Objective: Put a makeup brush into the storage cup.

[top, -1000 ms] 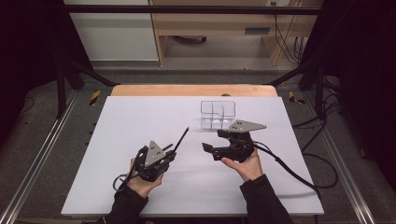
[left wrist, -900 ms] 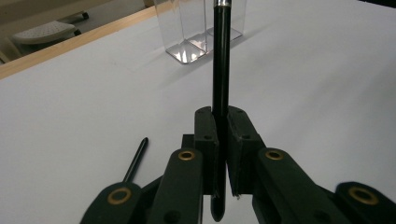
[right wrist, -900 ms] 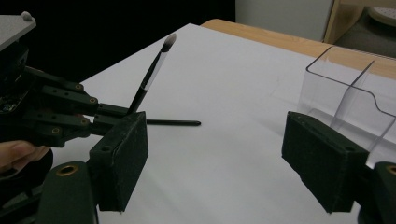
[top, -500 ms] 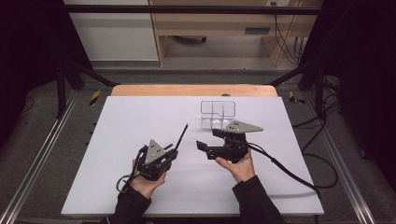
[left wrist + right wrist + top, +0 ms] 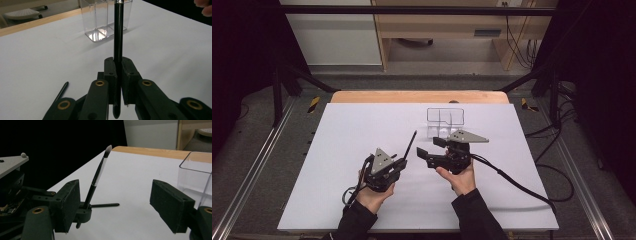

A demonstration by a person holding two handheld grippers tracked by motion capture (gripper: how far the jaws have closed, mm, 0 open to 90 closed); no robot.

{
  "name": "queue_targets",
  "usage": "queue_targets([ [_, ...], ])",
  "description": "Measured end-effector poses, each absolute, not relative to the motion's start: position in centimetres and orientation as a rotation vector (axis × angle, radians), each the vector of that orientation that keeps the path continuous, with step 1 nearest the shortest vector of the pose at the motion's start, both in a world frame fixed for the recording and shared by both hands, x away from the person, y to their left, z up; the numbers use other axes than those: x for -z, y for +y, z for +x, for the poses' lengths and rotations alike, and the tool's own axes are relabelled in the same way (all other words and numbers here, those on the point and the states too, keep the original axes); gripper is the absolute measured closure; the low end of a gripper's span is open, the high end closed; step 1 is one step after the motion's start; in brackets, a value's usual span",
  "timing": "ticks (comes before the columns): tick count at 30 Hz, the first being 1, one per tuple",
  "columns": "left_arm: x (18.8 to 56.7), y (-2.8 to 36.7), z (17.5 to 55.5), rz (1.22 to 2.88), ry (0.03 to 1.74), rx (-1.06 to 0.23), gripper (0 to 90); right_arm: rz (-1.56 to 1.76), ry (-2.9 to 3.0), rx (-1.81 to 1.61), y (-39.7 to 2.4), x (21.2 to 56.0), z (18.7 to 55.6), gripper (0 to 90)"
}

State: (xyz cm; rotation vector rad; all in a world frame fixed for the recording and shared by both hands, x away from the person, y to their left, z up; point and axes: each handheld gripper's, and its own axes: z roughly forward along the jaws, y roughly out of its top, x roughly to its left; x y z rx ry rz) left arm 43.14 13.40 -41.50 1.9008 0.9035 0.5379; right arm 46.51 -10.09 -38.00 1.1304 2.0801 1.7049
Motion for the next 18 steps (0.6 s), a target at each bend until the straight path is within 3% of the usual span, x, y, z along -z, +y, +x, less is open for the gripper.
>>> queue_targets([
  [18, 41.5, 12.3, 43.1, 1.872, 0.929, -0.524, 83.2, 1.205, 2.0, -1.778, -9.4, 38.6, 46.7, 33.4],
])
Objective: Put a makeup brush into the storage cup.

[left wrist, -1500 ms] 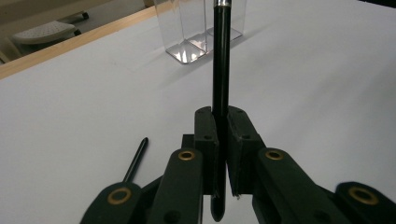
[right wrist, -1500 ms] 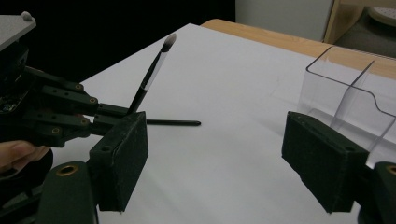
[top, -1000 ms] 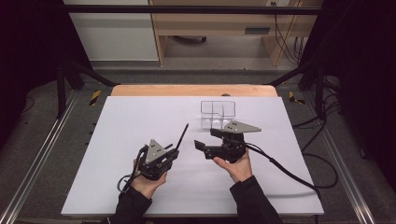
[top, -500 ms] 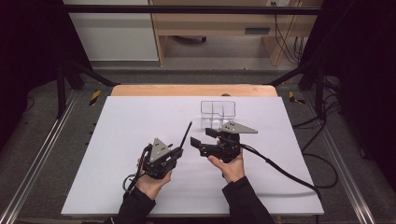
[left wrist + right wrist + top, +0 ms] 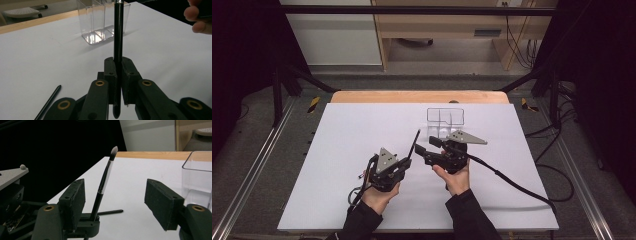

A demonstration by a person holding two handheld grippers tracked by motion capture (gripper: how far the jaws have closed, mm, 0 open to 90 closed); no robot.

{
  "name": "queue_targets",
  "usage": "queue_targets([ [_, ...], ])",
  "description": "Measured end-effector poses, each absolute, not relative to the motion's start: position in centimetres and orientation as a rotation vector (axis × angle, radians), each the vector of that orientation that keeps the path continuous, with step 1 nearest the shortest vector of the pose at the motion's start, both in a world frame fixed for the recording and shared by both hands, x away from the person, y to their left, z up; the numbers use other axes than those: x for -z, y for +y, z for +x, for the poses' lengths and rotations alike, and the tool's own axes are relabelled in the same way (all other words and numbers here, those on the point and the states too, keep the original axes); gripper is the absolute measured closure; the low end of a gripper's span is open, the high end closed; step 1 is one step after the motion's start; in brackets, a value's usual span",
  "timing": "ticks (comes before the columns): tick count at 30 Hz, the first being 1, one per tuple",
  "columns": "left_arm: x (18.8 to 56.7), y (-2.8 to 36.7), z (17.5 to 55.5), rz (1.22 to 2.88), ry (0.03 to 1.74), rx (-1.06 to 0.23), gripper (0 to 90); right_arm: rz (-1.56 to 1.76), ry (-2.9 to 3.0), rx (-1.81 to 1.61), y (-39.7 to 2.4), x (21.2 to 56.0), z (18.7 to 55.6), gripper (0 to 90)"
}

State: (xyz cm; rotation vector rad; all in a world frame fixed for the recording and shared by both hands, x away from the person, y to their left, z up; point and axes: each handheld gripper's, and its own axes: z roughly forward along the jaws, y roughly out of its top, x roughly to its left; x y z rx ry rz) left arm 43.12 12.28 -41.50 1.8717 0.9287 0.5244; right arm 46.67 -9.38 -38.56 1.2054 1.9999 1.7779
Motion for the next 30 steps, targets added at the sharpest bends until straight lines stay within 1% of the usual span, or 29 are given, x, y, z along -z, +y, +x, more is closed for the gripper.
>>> queue_targets([
  [6, 41.6, 12.0, 43.1, 1.876, 0.928, -0.52, 83.2, 1.228, 1.994, -1.8, -9.1, 38.9, 46.8, 37.3],
  [17, 41.7, 11.8, 43.0, 1.885, 0.926, -0.521, 83.2, 1.272, 1.971, -1.839, -8.6, 39.4, 47.0, 48.6],
  [30, 41.8, 11.6, 42.9, 1.885, 0.927, -0.516, 83.2, 1.311, 1.963, -1.876, -8.3, 39.7, 47.2, 59.0],
])
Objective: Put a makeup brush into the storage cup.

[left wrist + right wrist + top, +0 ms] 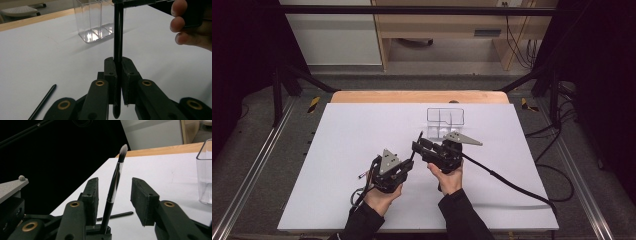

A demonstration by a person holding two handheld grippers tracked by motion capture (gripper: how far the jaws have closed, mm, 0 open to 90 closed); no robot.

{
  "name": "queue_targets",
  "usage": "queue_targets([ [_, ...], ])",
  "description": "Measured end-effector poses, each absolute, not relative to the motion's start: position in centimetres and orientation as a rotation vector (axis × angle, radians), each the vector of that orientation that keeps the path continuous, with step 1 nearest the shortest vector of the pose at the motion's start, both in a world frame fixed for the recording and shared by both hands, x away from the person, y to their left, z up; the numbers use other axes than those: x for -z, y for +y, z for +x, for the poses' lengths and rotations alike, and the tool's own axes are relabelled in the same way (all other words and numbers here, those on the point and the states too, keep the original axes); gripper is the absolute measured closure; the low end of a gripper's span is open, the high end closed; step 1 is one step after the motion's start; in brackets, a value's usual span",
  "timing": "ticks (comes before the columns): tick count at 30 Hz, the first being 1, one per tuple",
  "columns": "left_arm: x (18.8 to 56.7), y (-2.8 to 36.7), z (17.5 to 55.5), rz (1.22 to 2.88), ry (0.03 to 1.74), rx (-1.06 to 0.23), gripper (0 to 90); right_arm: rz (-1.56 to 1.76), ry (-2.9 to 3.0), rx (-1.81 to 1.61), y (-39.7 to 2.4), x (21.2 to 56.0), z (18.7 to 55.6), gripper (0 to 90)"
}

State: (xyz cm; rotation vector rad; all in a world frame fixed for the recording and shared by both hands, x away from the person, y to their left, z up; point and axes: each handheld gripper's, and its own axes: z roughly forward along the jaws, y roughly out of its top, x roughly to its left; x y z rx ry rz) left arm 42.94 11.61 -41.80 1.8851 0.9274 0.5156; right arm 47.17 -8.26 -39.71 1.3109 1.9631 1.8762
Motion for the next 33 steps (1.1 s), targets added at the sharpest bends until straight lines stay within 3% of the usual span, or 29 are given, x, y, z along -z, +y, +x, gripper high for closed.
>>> queue_targets([
  [19, 41.82, 11.43, 42.78, 1.873, 0.927, -0.508, 83.3, 1.325, 1.952, -1.923, -8.17, 39.75, 47.19, 80.5],
  [33, 41.74, 11.53, 42.82, 1.868, 0.915, -0.486, 82.8, 1.31, 1.975, -1.966, -8.36, 39.55, 47.22, 83.8],
])
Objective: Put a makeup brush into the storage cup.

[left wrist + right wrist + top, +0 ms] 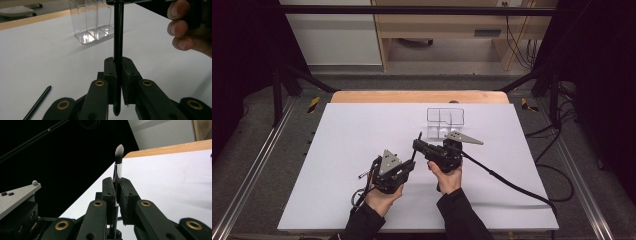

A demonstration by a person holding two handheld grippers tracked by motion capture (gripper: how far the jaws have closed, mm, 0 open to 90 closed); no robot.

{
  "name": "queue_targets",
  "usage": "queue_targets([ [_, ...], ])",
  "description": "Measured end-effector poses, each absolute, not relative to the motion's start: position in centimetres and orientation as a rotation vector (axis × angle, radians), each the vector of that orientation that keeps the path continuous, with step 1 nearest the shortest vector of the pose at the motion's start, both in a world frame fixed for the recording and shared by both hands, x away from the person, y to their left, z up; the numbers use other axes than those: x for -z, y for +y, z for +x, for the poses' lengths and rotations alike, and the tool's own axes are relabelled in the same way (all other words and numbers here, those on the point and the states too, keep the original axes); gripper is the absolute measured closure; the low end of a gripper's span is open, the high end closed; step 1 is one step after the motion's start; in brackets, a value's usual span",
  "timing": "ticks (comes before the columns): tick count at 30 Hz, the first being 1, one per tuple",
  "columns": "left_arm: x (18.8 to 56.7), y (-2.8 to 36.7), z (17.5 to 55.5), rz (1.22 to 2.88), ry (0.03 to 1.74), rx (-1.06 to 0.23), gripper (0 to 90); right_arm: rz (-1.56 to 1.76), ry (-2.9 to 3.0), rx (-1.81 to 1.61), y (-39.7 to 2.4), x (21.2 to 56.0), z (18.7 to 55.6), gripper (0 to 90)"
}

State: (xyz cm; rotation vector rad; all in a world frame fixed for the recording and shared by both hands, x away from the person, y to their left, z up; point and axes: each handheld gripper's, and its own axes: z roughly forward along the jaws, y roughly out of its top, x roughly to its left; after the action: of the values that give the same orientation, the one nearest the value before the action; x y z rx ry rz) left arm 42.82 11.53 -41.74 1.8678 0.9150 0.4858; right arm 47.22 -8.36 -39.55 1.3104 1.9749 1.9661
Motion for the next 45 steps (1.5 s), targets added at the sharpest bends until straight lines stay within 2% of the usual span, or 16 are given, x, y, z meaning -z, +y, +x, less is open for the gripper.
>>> queue_targets([
  [3, 41.7, 11.6, 42.9, 1.872, 0.905, -0.483, 81.2, 1.302, 1.973, -1.971, -8.4, 39.4, 47.2, 84.0],
  [12, 41.3, 12.3, 43.1, 1.893, 0.877, -0.471, 58.1, 1.24, 1.951, -1.928, -9.1, 38.7, 47.1, 84.0],
  [29, 40.8, 15.1, 43.1, 1.913, 0.817, -0.488, 28.3, 1.141, 1.95, -1.849, -10.2, 37.6, 47.0, 84.0],
  [32, 40.7, 15.6, 43.2, 1.901, 0.818, -0.489, 24.2, 1.134, 1.95, -1.84, -10.3, 37.5, 47.0, 84.0],
  [45, 40.0, 18.5, 43.3, 1.852, 0.855, -0.515, 16.8, 1.112, 1.929, -1.821, -11.0, 36.8, 47.2, 84.0],
])
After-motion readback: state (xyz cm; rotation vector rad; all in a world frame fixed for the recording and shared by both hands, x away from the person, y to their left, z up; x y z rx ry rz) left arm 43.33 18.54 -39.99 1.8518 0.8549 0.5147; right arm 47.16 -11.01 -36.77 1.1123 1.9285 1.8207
